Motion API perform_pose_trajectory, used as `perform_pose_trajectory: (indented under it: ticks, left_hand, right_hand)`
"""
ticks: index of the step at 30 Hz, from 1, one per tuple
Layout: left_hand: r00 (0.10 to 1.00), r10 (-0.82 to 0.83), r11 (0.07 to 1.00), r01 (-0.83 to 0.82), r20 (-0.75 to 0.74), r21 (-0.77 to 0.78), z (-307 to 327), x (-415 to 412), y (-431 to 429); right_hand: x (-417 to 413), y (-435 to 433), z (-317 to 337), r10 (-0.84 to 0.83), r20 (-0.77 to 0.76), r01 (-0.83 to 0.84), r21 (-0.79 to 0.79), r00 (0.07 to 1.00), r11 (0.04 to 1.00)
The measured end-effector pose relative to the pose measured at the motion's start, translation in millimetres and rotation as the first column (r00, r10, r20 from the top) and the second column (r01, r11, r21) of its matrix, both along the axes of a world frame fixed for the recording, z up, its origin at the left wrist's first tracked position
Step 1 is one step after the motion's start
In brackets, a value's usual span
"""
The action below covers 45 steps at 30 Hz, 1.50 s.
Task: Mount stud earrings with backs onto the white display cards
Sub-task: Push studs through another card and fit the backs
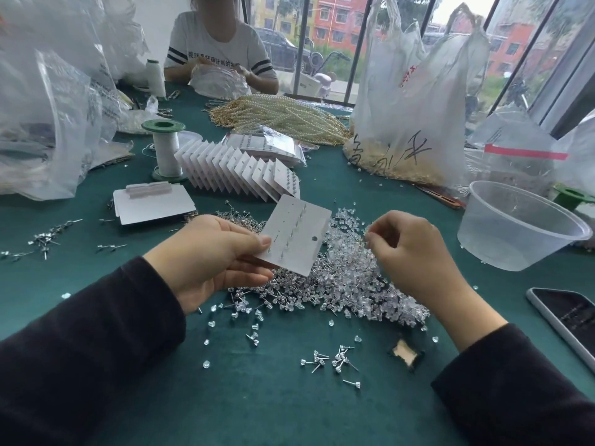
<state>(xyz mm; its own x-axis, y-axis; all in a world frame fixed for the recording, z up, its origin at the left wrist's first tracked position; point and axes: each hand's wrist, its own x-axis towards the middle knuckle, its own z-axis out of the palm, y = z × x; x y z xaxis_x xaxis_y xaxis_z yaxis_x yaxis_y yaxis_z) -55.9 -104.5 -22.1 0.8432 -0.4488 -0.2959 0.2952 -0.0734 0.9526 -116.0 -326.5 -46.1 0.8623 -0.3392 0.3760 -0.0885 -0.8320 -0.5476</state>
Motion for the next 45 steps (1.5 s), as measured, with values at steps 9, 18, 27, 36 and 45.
perform_pose_trajectory:
  ticks: [9, 18, 27, 36, 45]
  left_hand:
    - [0.998, -0.02, 0.999, 0.018, 0.052, 0.033, -7.9, -8.4, -9.6]
    - [0.992, -0.042, 0.999, 0.04, 0.116, 0.019, -12.3, -13.4, -15.2]
    - [0.988, -0.051, 0.999, 0.052, 0.149, 0.002, -13.6, -14.4, -15.6]
    - [0.971, -0.067, 0.998, 0.069, 0.231, 0.0, -16.8, -14.7, -13.9]
    - [0.952, -0.12, 0.992, 0.124, 0.28, 0.002, -17.3, -12.7, -11.9]
  right_hand:
    - [-14.3, 55.4, 8.0, 0.248, 0.398, -0.288, 0.042, 0.883, 0.957]
    - [-7.6, 72.8, -9.1, 0.279, 0.345, -0.326, 0.085, 0.896, 0.941]
    - [-7.3, 74.2, -10.0, 0.258, 0.317, -0.333, 0.207, 0.912, 0.92]
    - [-10.5, 77.5, -12.6, 0.252, 0.338, -0.343, 0.244, 0.907, 0.907]
    - [-12.2, 78.8, -12.5, 0.276, 0.322, -0.355, 0.222, 0.906, 0.908]
